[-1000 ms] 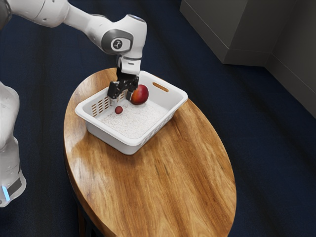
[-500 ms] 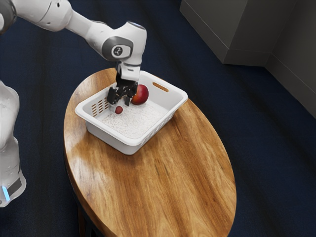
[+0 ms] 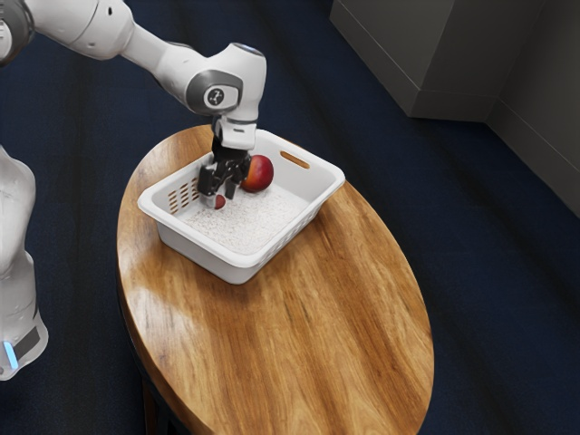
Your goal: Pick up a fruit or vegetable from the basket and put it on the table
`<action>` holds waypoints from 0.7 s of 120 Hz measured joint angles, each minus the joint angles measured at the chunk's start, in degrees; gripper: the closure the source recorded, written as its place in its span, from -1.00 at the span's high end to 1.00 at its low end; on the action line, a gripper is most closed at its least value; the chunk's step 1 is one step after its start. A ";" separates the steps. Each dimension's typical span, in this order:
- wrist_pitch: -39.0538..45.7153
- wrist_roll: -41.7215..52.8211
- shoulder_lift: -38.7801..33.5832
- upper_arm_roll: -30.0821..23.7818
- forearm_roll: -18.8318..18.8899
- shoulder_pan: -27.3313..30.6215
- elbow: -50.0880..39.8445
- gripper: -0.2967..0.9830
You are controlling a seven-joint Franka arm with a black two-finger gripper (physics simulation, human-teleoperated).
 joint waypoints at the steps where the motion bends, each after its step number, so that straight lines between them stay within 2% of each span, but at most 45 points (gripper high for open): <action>1: 0.03 0.00 0.01 0.01 -0.03 0.00 0.00 0.20; 25: 0.65 0.01 0.06 0.42 -0.74 -0.02 -0.42 -0.20; 66: 1.37 -0.03 -0.35 0.75 -1.21 -0.32 -0.35 -0.27; 84: 1.12 -0.07 -1.39 -1.67 -1.35 -0.34 3.79 -0.27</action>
